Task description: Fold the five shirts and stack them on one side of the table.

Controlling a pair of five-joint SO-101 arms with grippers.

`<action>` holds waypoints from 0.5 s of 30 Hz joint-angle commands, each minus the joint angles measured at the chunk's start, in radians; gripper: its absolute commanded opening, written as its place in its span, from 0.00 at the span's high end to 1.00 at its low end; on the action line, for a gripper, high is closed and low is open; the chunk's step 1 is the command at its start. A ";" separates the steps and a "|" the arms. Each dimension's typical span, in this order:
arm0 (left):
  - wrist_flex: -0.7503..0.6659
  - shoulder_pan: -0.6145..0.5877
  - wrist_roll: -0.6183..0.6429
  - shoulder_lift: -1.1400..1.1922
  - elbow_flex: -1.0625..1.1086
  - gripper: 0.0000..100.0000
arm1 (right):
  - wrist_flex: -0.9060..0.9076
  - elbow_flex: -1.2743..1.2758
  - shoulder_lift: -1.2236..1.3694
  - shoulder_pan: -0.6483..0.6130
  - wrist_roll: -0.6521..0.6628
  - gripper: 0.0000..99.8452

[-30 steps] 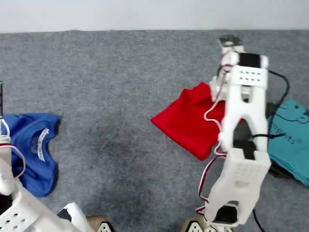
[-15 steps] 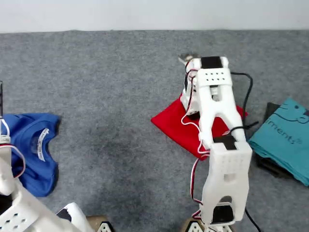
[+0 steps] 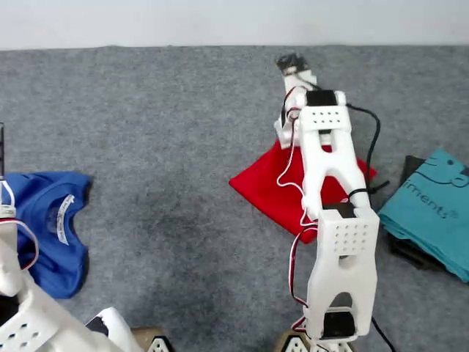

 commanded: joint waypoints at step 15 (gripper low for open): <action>-0.020 -0.003 -0.006 -0.008 -0.001 0.99 | -0.119 -0.086 -0.031 0.067 0.133 0.99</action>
